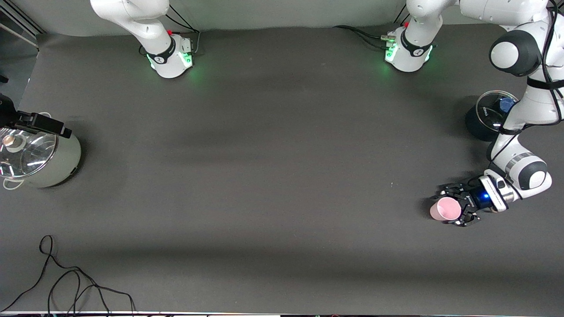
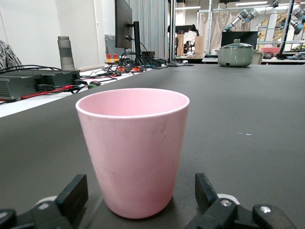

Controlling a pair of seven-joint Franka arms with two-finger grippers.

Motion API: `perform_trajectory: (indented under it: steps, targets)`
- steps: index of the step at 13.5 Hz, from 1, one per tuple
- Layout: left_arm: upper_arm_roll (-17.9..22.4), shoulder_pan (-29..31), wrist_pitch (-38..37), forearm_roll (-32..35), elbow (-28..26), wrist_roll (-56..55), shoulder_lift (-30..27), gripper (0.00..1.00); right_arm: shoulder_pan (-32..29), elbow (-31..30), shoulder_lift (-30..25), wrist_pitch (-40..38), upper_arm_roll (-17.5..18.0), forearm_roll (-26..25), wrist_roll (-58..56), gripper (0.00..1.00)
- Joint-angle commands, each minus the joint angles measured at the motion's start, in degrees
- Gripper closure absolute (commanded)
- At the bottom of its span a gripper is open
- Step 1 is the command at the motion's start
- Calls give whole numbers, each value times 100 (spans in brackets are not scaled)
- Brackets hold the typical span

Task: Transfer pink cup from left to right arm
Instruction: 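Close the left gripper around the pink cup's body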

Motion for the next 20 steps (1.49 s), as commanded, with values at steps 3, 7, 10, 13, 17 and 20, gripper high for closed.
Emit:
perform_trajectory:
  steps: [3,7,10,13,17,20]
  targets:
    - [32,-86,57,-124,-78,-39,-11,24,-15,46,-1,-92,-21,85,-56,0]
    - [23,-86,57,-125,-87,-213,-64,48,-15,46,-1,-92,-21,85,-56,0]
    - [23,-77,57,-98,-69,-582,-195,51,-15,46,-9,-92,-21,85,-56,0]
    - [23,-95,74,-72,-25,-1153,-441,53,-15,46,-9,-92,-21,85,-56,0]
    - [23,-165,31,-37,-43,-1620,-854,56,-24,54,-9,-92,-30,85,-56,0]
    - [-178,-156,-14,-54,-305,-1927,-1354,60,-24,54,-9,-92,-30,85,-56,0]
